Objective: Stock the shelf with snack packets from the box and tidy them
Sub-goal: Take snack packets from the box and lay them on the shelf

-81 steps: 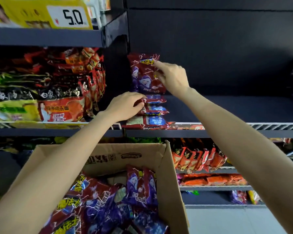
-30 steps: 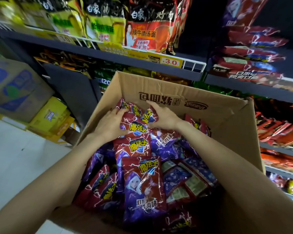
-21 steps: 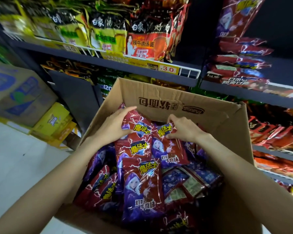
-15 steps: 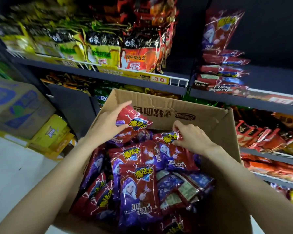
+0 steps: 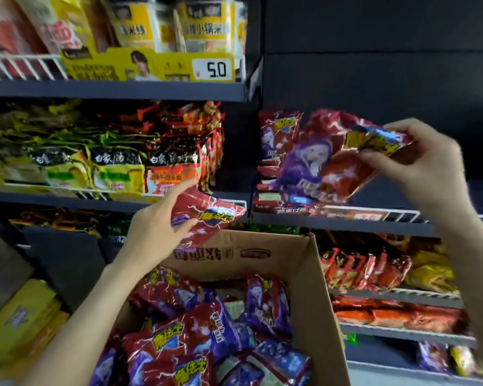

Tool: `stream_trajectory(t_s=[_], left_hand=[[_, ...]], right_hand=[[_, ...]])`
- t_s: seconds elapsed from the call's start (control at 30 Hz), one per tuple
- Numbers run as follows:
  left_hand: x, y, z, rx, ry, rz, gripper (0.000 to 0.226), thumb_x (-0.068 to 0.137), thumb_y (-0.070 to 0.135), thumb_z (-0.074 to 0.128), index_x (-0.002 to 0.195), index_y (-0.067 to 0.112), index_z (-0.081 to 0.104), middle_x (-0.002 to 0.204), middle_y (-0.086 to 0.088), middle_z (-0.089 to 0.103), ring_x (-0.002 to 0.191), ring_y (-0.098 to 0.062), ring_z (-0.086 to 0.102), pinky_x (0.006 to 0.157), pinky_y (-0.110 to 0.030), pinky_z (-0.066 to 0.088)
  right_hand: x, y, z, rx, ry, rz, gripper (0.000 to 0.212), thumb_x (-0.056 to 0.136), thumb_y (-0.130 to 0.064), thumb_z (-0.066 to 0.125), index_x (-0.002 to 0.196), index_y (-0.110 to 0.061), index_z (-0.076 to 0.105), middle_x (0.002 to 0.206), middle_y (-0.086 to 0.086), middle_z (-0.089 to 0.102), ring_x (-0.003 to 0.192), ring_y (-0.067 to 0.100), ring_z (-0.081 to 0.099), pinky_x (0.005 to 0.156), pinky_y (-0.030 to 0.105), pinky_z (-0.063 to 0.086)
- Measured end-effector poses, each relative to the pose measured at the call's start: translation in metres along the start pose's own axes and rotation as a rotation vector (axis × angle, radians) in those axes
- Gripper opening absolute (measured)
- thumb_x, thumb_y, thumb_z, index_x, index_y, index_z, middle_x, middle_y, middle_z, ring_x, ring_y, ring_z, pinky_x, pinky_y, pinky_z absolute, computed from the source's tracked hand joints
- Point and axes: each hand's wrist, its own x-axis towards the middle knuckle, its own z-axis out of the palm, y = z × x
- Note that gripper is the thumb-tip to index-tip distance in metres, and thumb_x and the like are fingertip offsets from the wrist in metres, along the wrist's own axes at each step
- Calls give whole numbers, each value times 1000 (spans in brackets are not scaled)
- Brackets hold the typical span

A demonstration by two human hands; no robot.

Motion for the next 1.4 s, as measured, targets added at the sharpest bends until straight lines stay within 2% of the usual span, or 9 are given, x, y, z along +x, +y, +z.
stream_trajectory(t_s=[0.13, 0.2, 0.33, 0.53, 0.7, 0.93, 1.17, 1.27, 1.4], left_hand=[[28, 19, 6, -133, 111, 30, 74, 75, 9, 76, 133, 34, 38, 104, 8, 55, 85, -5, 57, 72, -20, 51], [40, 25, 14, -108, 165, 59, 69, 74, 6, 77, 132, 20, 42, 106, -3, 61, 89, -14, 59, 74, -28, 52], [65, 20, 39, -21, 257, 72, 60, 71, 11, 79, 116, 21, 40, 104, -16, 62, 94, -33, 60, 76, -40, 51], [106, 2, 78, 122, 442, 214, 52, 63, 15, 86, 92, 12, 43, 85, -16, 56, 83, -18, 42, 77, -23, 37], [129, -3, 90, 154, 429, 237, 41, 65, 18, 84, 86, 5, 52, 81, -13, 58, 68, -19, 58, 52, -24, 49], [152, -1, 113, 197, 524, 235, 37, 70, 20, 83, 86, 4, 53, 75, -10, 62, 65, -19, 61, 50, -20, 43], [196, 10, 144, 44, 408, 331, 31, 74, 10, 75, 102, 17, 63, 96, -3, 67, 87, -15, 65, 60, -31, 57], [218, 23, 156, -100, 359, 263, 31, 73, 2, 74, 100, 10, 63, 101, -5, 65, 96, -11, 58, 80, -19, 49], [241, 40, 181, -229, 391, 193, 35, 69, -4, 73, 92, 12, 51, 92, -7, 61, 88, -17, 55, 75, -20, 43]], right_hand=[[53, 30, 12, -49, 187, -49, 22, 78, -22, 73, 98, -18, 63, 73, -29, 61, 69, -17, 54, 67, 3, 39], [78, 50, 31, -98, 181, -66, 23, 78, -16, 72, 99, -11, 64, 78, -18, 61, 69, -18, 55, 66, 2, 38], [117, 93, 82, -189, 100, -79, 21, 75, -9, 67, 96, -12, 65, 82, -1, 68, 68, 2, 57, 65, 15, 40], [146, 142, 148, -231, -98, -122, 29, 76, 2, 64, 104, -5, 65, 99, 8, 69, 88, 19, 64, 77, 15, 40], [146, 169, 153, -275, -498, 1, 35, 82, -18, 71, 115, -14, 64, 114, 8, 57, 102, 18, 54, 85, 21, 35], [120, 170, 137, -288, -709, -9, 37, 95, -30, 54, 128, -13, 57, 138, 7, 48, 126, 19, 44, 94, 15, 26], [109, 171, 136, -284, -659, 15, 42, 95, -31, 54, 131, -9, 54, 142, 1, 44, 125, 16, 45, 95, 19, 34], [104, 166, 136, -217, -658, 54, 40, 95, -27, 54, 131, -8, 54, 139, 1, 45, 122, 16, 47, 95, 22, 38], [102, 165, 138, -169, -664, 73, 39, 95, -26, 54, 130, -7, 54, 142, 2, 42, 126, 15, 44, 98, 23, 38]])
